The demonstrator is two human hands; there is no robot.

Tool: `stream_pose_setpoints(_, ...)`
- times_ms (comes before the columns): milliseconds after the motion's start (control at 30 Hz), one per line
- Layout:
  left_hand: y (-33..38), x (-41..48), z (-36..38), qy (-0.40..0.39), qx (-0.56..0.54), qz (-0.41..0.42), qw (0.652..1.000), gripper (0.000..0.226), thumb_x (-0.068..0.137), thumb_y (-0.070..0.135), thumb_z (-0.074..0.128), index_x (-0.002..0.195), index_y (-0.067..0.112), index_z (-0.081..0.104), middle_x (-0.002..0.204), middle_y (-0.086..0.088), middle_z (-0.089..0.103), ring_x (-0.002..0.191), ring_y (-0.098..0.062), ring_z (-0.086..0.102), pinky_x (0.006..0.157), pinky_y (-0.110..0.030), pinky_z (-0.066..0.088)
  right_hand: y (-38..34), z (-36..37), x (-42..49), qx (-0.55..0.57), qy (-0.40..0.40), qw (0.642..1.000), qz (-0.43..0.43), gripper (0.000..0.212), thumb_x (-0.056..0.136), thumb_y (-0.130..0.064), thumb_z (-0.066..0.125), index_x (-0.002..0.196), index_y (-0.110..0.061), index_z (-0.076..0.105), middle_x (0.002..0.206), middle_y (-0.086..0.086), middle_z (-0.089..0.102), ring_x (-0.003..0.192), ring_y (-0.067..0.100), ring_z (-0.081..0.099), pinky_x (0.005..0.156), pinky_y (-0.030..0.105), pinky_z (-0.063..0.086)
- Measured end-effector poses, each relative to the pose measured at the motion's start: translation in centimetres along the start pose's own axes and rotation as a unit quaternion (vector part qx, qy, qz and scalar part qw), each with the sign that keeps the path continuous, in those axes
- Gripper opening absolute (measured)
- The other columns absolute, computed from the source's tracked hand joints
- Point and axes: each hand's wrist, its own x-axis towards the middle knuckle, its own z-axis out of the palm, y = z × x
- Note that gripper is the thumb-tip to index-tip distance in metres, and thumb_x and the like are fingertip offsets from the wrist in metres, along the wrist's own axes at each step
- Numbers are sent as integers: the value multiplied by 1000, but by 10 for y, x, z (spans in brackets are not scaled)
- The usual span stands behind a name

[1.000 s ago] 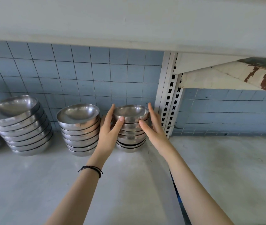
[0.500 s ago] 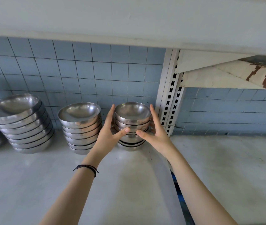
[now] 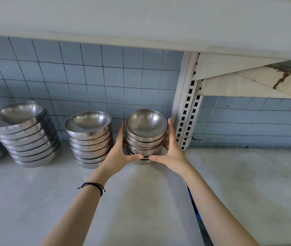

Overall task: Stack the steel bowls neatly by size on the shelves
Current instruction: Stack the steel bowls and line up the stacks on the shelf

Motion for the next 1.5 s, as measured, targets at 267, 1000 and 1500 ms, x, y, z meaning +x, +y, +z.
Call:
stream_pose_setpoints(267,-8,1,0,3,6,-5,1000,125,52,49,91,152,25,19,151,10,38,140,-5,34,117,-41,31,5,-2,0,-21,-6,1000,12,132,66,-16,90,133,-75,-7,123,-65,20,142,0,29,120,38,28)
stream_pose_setpoints(1000,1,-6,4,23,-42,25,999,123,66,24,89,145,47,-3,155,16,24,141,6,23,116,-22,23,11,-3,1,30,-24,999,11,133,64,-21,91,148,-58,-5,160,-19,22,144,0,30,120,40,30)
stream_pose_setpoints(1500,20,-8,14,58,-66,51,995,91,87,31,67,152,39,4,145,39,28,137,13,25,116,-21,23,-6,2,3,64,55,996,-5,109,71,-48,80,140,-70,-1,159,-13,28,144,-2,28,121,42,25)
